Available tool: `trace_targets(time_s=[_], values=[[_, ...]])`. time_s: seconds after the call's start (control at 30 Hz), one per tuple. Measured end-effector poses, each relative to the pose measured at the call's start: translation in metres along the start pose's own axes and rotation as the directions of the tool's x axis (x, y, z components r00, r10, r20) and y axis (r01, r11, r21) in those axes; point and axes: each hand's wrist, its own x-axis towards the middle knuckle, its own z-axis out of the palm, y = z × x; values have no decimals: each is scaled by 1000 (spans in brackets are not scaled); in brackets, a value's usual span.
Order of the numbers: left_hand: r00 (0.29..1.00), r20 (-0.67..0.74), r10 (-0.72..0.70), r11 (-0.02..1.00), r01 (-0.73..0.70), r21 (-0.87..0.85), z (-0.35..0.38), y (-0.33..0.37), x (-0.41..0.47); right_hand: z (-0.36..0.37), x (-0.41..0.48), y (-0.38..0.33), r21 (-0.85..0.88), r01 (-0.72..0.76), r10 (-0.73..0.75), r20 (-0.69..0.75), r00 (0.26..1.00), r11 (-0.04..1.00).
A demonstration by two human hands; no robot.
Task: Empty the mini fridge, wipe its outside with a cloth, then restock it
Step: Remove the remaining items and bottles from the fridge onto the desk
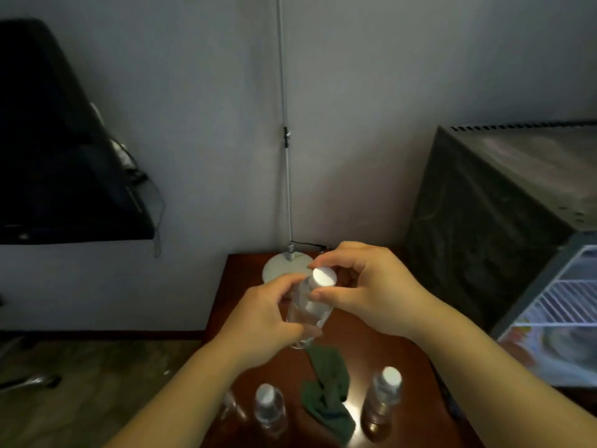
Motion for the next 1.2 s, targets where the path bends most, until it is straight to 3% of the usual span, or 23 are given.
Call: trace_targets(time_s=[0.2, 0.4, 0.7, 0.97, 1.1, 1.2], values=[[991, -20, -134, 991, 134, -1, -57, -90, -8, 92, 64, -11, -66, 5, 3, 115, 993, 998], [970, 11, -242, 967, 242, -82, -70, -173, -13, 169, 95, -1, -149, -125, 157, 227, 961, 981], [906, 113, -407, 903, 418, -97, -39, -268, -16, 262, 94, 50, -258, -292, 377, 402, 834, 921], [883, 148, -446, 887, 458, -57, -37, -281, -16, 276, 90, 57, -235, -346, 415, 397, 819, 908], [877, 131, -462, 884, 468, -17, -48, -271, -18, 260, 89, 47, -217, -331, 396, 463, 793, 918], [880, 100, -463, 885, 465, 13, -66, -252, -17, 234, 87, 38, -247, -335, 412, 418, 809, 909]])
